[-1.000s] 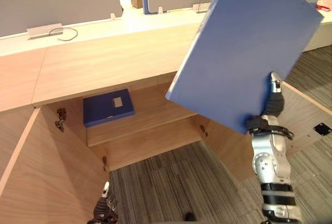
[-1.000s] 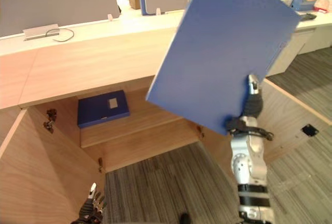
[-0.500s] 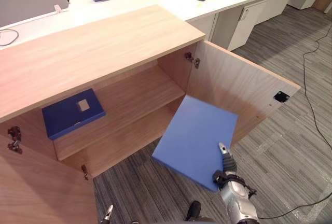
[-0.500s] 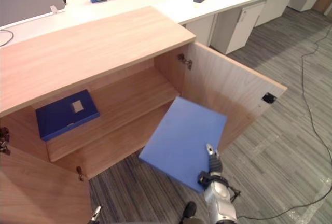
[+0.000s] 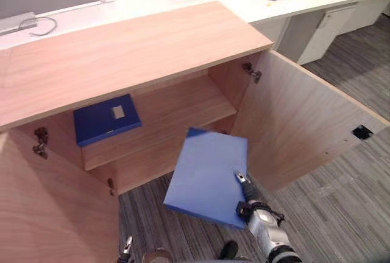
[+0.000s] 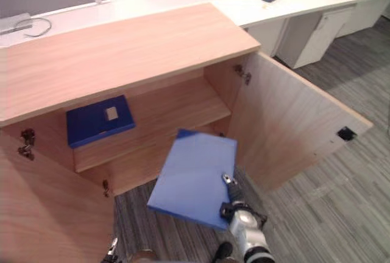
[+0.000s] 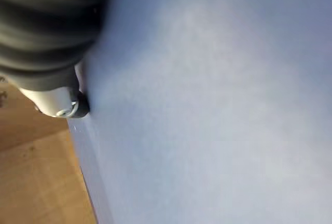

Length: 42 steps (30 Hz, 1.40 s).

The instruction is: Walk over to the cabinet, pick up the folder, carry it to the office cabinet, place the folder inside the office cabinet, then close the office cabinet door

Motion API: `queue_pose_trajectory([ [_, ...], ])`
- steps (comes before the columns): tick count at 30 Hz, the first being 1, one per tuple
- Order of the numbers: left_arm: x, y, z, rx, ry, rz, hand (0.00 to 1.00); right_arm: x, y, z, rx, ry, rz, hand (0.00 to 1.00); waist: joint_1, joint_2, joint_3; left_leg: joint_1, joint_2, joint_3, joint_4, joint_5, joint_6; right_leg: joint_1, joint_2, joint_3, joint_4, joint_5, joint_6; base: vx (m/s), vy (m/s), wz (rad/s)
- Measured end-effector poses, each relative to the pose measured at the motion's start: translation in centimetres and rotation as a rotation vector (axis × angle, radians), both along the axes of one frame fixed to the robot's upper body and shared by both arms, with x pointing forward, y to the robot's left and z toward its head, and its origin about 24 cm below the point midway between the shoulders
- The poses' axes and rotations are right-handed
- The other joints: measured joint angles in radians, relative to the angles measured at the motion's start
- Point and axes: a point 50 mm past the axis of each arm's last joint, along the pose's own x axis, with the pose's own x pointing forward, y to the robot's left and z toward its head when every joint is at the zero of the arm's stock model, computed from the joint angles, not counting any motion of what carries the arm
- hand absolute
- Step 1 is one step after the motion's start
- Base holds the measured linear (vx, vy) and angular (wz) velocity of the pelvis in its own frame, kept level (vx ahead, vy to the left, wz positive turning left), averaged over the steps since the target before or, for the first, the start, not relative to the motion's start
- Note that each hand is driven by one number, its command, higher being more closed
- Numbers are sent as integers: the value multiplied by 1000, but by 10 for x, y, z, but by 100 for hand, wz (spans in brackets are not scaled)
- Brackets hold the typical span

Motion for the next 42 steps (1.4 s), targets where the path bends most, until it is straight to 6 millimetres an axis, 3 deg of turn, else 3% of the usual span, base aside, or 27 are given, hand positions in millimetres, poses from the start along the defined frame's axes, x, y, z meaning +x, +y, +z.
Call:
queue_pose_trajectory([
  [1, 0, 0, 0, 2, -1, 2, 0, 3, 0, 2, 0, -11, 2, 100, 6, -7, 5, -28, -2, -7, 45, 9, 2, 6, -10, -5, -3, -6, 1, 40, 44, 35],
  [2, 0, 2, 0, 8, 0, 5, 0, 8, 2, 7, 4, -37, 6, 100, 23, -17, 11, -60, -23, -12, 64, -22, 20, 12, -37, -9, -3, -10, 8, 10, 77, 26],
  [3, -2, 0, 0, 7, 5, 1, 0, 13, -1, 14, 0, -66, 4, 100, 29, -16, 13, -91, -53, -14, 38, -58, 27, 10, -61, -9, -3, -10, 9, 14, 98, 24],
  [5, -9, -1, -1, 7, 22, 3, 0, 20, -1, 20, 5, -98, 4, 100, 33, -17, 14, -133, -100, -17, -54, -59, 37, 6, -87, -7, -3, -6, 27, 45, 198, 5],
  [6, -16, -3, -2, 0, 38, 8, 0, 25, 0, 25, 16, -117, 4, 100, 46, -3, 20, -133, -107, -20, -149, -45, 25, 7, -82, 1, -3, 1, 50, 63, 214, -25],
  [7, -19, -5, -3, -6, 46, 14, 0, 28, 1, 27, 22, -127, 2, 100, 56, 9, 25, -123, -103, -23, -163, 18, 46, 10, -76, 14, -3, 6, 60, 148, 257, -49],
  [8, -21, -5, -3, -8, 48, 42, 0, 31, 7, 29, 34, -139, 4, 100, 77, -4, 36, -116, -108, -5, -170, 56, 78, 14, -76, 16, -1, 13, 74, 206, 171, -24],
  [9, -19, 2, -2, 10, 42, 39, 0, 32, 13, 31, 50, -144, 13, 100, 78, -27, 43, -109, -131, -3, -188, 59, 85, 13, -95, 17, 5, 13, 75, 253, 192, -3],
  [11, -17, 5, -1, 18, 37, 37, 0, 35, 21, 33, 54, -152, 40, 100, 83, -44, 43, -96, -154, 6, -206, 71, 104, 12, -115, 19, 6, 13, 75, 193, 82, 11],
  [15, -16, 5, -1, 29, 40, 14, 0, 44, 40, 43, 98, -187, 69, 100, 84, -48, 40, -37, -186, 20, -284, 85, 112, 23, -133, 45, 4, 13, 101, 216, 40, -10],
  [20, -18, 6, -1, 35, 47, 15, 0, 38, 28, 28, 66, -119, 45, 100, 85, -48, 25, 11, -195, 31, -347, 92, 103, 30, -130, 62, 7, 13, 101, 103, 5, -10],
  [21, -18, 6, -1, 35, 49, 14, 0, 36, 25, 24, 57, -100, 42, 100, 86, -47, 23, 29, -204, 42, -362, 92, 104, 29, -143, 69, 18, 12, 102, 93, 128, -29],
  [23, -21, 5, -1, 37, 59, -5, 0, 27, 17, 16, 33, -72, 35, 100, 81, -41, 19, 74, -232, 50, -388, 76, 124, -1, -208, 92, 155, -52, 126, 85, 177, -13],
  [24, -22, 4, -1, 40, 63, -21, 0, 21, 13, 11, 23, -50, 28, 100, 78, -38, 17, 102, -254, 47, -395, 67, 136, -28, -264, 102, 278, -87, 125, 77, 188, 8],
  [25, -23, 4, -1, 44, 68, -37, 0, 17, 11, 8, 20, -39, 25, 100, 76, -34, 11, 110, -262, 42, -396, 61, 144, -44, -288, 102, 341, -96, 111, 98, 307, 19],
  [26, -23, 4, -1, 50, 73, -79, 0, 13, 10, 6, 22, -30, 22, 100, 73, -35, 7, 129, -285, 32, -391, 48, 163, -101, -366, 101, 514, -109, 42, 71, 247, 22],
  [27, -22, 4, -1, 54, 74, -98, 0, 13, 10, 6, 23, -30, 22, 100, 72, -34, 8, 135, -292, 21, -388, 42, 173, -127, -394, 102, 580, -107, 3, 90, 261, 43],
  [28, -21, 5, -1, 63, 78, -135, 0, 13, 12, 7, 30, -32, 20, 100, 60, -30, 9, 132, -291, -3, -359, 24, 186, -160, -417, 119, 646, -147, -14, 52, 105, 46],
  [32, -21, 8, -1, 75, 89, -165, 0, 21, 23, 20, 69, -97, 29, 100, 51, -25, 22, 76, -258, -59, -202, -56, 190, -225, -340, 189, 577, -179, 18, 80, -44, 60],
  [34, -21, 13, 0, 87, 92, -171, 0, 26, 23, 28, 71, -130, 22, 100, 51, -39, 35, 23, -256, -76, -70, -113, 174, -225, -311, 176, 481, -121, 47, 35, -137, 70],
  [35, -22, 13, 0, 87, 97, -173, 0, 30, 23, 31, 66, -144, 24, 100, 53, -44, 49, -3, -259, -86, 12, -164, 166, -223, -310, 156, 462, -99, 83, -25, -99, 26],
  [36, -24, 4, -2, 64, 100, -169, 0, 38, 18, 38, 44, -168, 31, 100, 62, -2, 53, -55, -222, -93, 88, -202, 154, -236, -288, 158, 471, -103, 93, -52, -74, 8],
  [37, -24, 0, -3, 53, 99, -164, 0, 43, 17, 43, 36, -188, 31, 100, 61, 13, 54, -94, -212, -97, 114, -215, 154, -265, -281, 158, 478, -107, 89, -60, -16, -10],
  [39, -20, -3, -3, 47, 87, -162, 0, 53, 16, 54, 28, -227, 26, 100, 56, 29, 81, -145, -206, -102, 138, -219, 153, -314, -282, 158, 499, -110, 83, -49, -15, 5],
  [42, -15, -4, -2, 47, 73, -165, 0, 60, -1, 63, 3, -257, -41, 100, 53, 34, 121, -209, -223, -119, 183, -220, 151, -378, -324, 156, 580, -138, 74, -54, -44, 21],
])
